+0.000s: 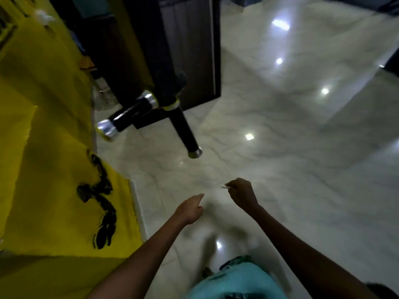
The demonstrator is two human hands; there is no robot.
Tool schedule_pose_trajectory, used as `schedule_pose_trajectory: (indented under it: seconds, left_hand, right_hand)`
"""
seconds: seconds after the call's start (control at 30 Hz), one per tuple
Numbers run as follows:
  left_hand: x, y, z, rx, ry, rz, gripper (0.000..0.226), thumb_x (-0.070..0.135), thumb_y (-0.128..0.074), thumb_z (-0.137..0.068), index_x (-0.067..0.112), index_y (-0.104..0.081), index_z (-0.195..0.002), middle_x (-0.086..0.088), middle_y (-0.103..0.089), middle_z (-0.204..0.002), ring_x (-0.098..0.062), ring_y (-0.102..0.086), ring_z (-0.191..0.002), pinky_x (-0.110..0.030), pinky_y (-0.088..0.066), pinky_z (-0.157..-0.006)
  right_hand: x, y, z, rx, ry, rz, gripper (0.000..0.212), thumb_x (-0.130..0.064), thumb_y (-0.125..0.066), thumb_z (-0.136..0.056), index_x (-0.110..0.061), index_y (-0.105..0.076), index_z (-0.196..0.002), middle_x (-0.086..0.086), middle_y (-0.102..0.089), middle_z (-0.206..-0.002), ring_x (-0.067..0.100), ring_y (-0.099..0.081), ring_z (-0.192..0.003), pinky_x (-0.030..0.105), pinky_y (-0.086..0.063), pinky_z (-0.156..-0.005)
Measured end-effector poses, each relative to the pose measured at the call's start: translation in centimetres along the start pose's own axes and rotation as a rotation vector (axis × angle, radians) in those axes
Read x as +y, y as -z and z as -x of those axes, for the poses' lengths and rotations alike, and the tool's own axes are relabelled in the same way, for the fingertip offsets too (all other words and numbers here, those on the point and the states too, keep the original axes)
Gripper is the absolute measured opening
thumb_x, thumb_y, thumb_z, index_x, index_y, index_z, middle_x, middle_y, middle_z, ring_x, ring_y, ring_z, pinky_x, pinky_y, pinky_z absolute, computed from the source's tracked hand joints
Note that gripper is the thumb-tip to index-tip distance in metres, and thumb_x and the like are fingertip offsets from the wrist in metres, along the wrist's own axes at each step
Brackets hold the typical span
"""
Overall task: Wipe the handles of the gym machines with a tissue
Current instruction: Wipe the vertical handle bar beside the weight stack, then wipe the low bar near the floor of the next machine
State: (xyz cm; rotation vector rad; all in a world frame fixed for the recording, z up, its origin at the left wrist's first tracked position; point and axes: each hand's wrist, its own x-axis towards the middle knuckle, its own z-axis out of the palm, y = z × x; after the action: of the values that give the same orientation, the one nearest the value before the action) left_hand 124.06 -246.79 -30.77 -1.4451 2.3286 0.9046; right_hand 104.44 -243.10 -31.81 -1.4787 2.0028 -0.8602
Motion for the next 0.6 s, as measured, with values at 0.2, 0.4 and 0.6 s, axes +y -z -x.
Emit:
schedule_pose_trajectory:
  seconds: [0.2, 0.4, 0.6]
  left_hand:
    - [5.3, -1.6, -4.5, -0.234, -0.08, -0.175, 0.049, 0.019, -0.037, -0.1, 0.009, -0.028, -0.147, -0.01, -0.029, -0.153, -0.022, -0.028, -0.14, -0.026, -0.024, -0.11]
    - [12.3, -3.0, -8.4, -0.291, -0.265, -0.361, 0.044, 0.022, -0.04, -0.099, 0.01, -0.038, -0.141, -0.01, -0.039, -0.147, -0.021, -0.035, -0.135, -0.026, -0.03, -0.105]
    - [20.8, -4.2, -12.2, -0.342, -0.451, -0.562, 0.04, 0.023, -0.042, -0.097, 0.01, -0.046, -0.135, -0.011, -0.046, -0.141, -0.023, -0.04, -0.131, -0.028, -0.037, -0.1]
  right_hand:
    - [6.6, 4.2, 1.4, 0.0, -0.298, 0.013, 0.021, 0.005, -0.06, -0.072, 0.003, -0.072, -0.09, 0.019, -0.07, -0.097, 0.03, -0.063, -0.096, 0.021, -0.039, -0.074]
    - [11.3, 8.6, 3.0, 0.041, -0.461, 0.026, 0.019, 0.002, -0.059, -0.073, 0.0, -0.072, -0.086, 0.017, -0.07, -0.093, 0.028, -0.063, -0.092, 0.024, -0.044, -0.071]
    - [14.9, 14.2, 5.6, 0.168, -0.612, 0.0, 0.016, 0.0, -0.059, -0.072, 0.0, -0.071, -0.081, 0.015, -0.07, -0.097, 0.028, -0.064, -0.094, 0.025, -0.047, -0.072]
